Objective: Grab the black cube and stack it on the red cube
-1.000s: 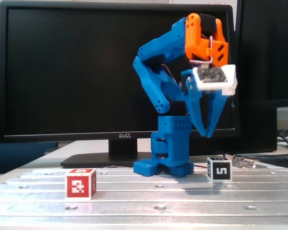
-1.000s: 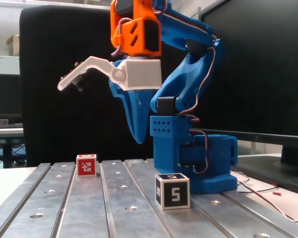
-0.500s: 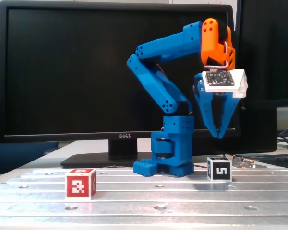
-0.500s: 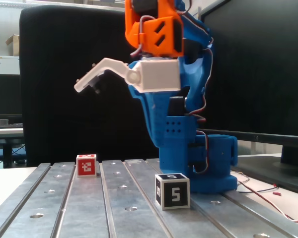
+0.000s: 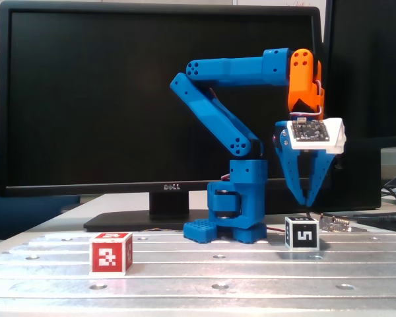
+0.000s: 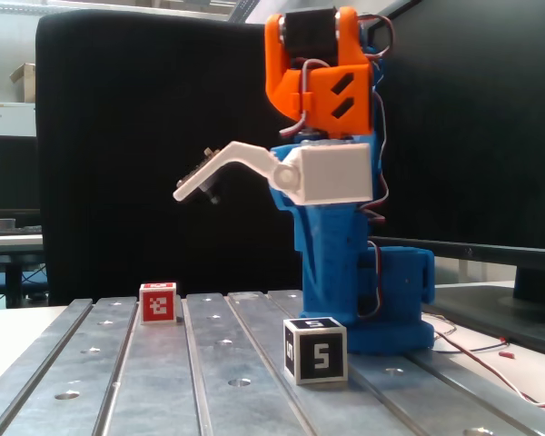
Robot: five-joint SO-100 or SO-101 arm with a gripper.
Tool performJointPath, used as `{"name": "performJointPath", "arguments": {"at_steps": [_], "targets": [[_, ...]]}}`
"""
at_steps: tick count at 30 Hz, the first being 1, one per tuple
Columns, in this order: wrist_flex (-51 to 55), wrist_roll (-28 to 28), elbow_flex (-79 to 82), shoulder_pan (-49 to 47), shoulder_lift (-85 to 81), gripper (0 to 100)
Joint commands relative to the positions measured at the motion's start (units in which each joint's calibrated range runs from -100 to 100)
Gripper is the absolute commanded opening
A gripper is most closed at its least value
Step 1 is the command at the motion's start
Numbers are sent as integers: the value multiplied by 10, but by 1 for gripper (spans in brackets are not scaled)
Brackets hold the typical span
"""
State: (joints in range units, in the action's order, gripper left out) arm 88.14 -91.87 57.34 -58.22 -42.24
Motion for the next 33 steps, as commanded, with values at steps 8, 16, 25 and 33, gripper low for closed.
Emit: {"name": "performJointPath", "arguments": {"at_steps": [8, 16, 25, 33], "targets": [[-2, -2, 5, 3, -7, 1], [-22, 0, 3, 7, -7, 12], [-65, 1, 6, 7, -2, 25], [-70, 2, 29, 16, -7, 30]]}}
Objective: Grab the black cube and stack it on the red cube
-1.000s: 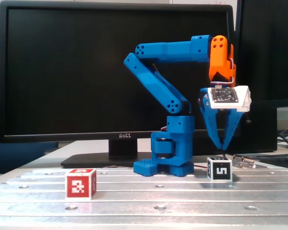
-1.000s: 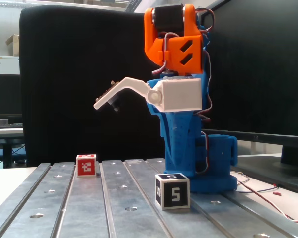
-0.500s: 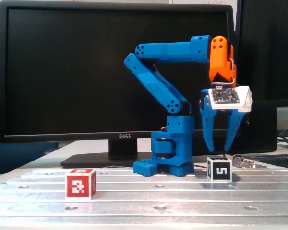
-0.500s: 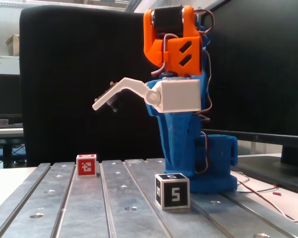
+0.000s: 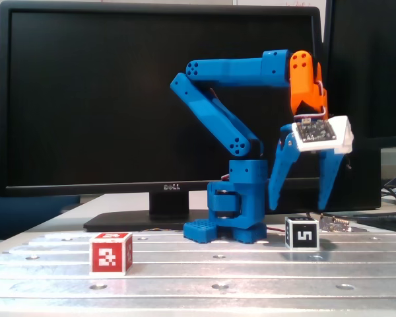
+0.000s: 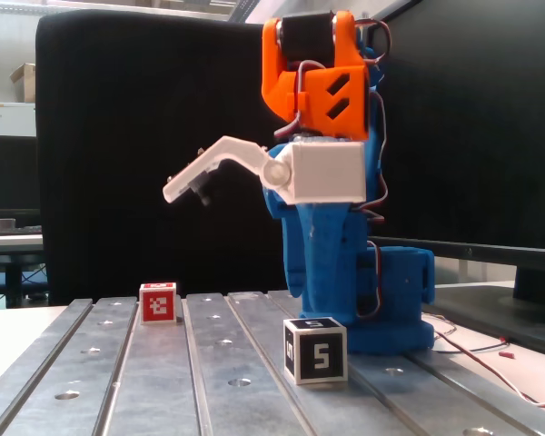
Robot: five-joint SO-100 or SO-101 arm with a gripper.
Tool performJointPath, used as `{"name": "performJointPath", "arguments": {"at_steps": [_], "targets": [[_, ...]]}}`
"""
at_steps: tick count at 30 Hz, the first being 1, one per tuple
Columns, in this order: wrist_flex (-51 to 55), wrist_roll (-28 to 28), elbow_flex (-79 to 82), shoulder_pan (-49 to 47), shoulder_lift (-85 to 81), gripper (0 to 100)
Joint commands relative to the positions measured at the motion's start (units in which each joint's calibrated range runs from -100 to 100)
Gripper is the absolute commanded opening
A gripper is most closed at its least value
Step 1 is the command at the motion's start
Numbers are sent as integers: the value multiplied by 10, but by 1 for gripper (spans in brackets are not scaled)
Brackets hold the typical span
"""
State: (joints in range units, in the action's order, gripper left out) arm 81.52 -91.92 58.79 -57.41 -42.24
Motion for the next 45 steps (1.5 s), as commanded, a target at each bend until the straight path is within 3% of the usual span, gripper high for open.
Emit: {"name": "performJointPath", "arguments": {"at_steps": [1, 45], "targets": [[-3, 2, 20, 11, -7, 30], [-82, -6, 77, -15, -2, 30]]}}
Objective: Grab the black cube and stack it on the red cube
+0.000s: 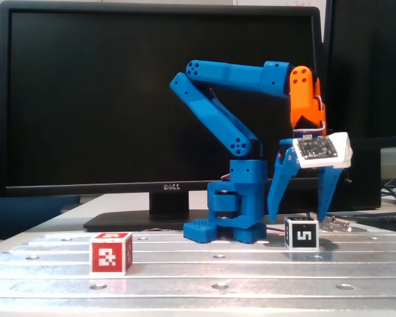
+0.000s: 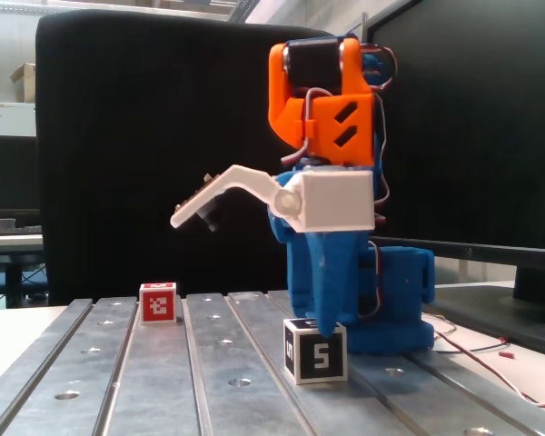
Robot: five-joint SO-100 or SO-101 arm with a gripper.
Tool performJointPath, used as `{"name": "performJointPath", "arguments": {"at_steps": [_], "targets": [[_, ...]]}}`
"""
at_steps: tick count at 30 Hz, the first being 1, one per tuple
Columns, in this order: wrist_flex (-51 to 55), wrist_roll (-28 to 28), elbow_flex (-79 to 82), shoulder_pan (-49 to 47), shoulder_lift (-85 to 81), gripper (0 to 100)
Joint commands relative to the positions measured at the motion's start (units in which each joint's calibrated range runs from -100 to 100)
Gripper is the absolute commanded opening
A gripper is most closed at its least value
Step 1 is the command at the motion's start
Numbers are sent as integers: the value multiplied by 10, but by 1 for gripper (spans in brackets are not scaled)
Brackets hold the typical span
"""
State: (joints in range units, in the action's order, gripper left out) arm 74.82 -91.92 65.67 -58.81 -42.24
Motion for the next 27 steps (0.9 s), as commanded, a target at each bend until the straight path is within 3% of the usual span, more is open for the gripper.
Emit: {"name": "performJointPath", "arguments": {"at_steps": [1, 27], "targets": [[-22, -9, 16, -2, -4, 30], [-94, -15, 83, -7, 1, 30]]}}
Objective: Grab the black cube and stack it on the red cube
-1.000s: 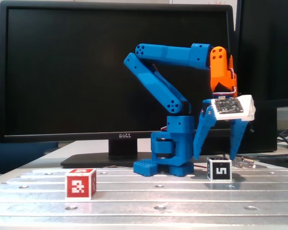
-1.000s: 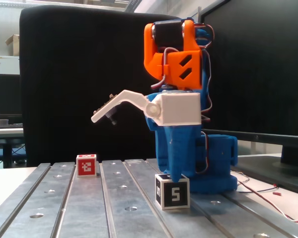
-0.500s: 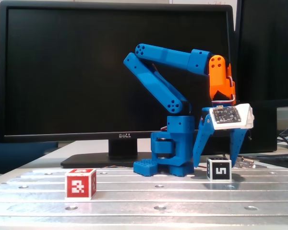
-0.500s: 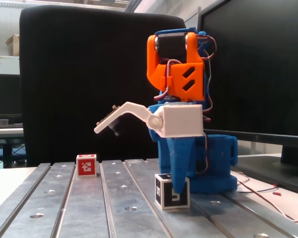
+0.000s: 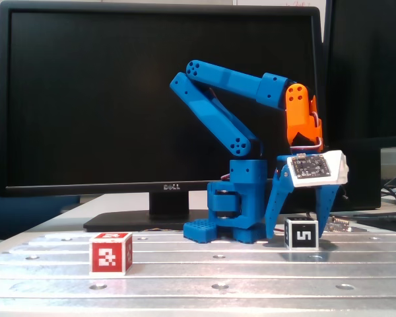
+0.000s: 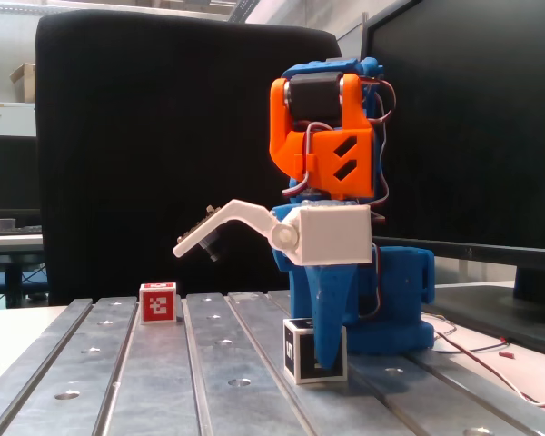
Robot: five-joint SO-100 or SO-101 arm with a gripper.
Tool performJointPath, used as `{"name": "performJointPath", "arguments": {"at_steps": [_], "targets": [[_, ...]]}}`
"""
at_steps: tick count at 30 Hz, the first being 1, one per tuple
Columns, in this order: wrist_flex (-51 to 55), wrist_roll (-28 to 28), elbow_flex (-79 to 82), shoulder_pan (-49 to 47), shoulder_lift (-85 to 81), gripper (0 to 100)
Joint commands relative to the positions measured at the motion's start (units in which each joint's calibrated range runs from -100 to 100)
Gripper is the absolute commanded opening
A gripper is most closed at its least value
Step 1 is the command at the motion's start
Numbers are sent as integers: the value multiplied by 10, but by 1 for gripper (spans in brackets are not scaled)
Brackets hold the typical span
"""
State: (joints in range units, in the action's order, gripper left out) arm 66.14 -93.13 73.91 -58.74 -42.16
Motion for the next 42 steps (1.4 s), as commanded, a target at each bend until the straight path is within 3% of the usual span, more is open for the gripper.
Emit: {"name": "performJointPath", "arguments": {"at_steps": [1, 20, 31, 42], "targets": [[-7, -2, 1, -9, 1, 30], [2, -2, 1, -9, 1, 15], [3, -1, -1, -6, 1, 15], [150, 4, -120, 10, 0, 15]]}}
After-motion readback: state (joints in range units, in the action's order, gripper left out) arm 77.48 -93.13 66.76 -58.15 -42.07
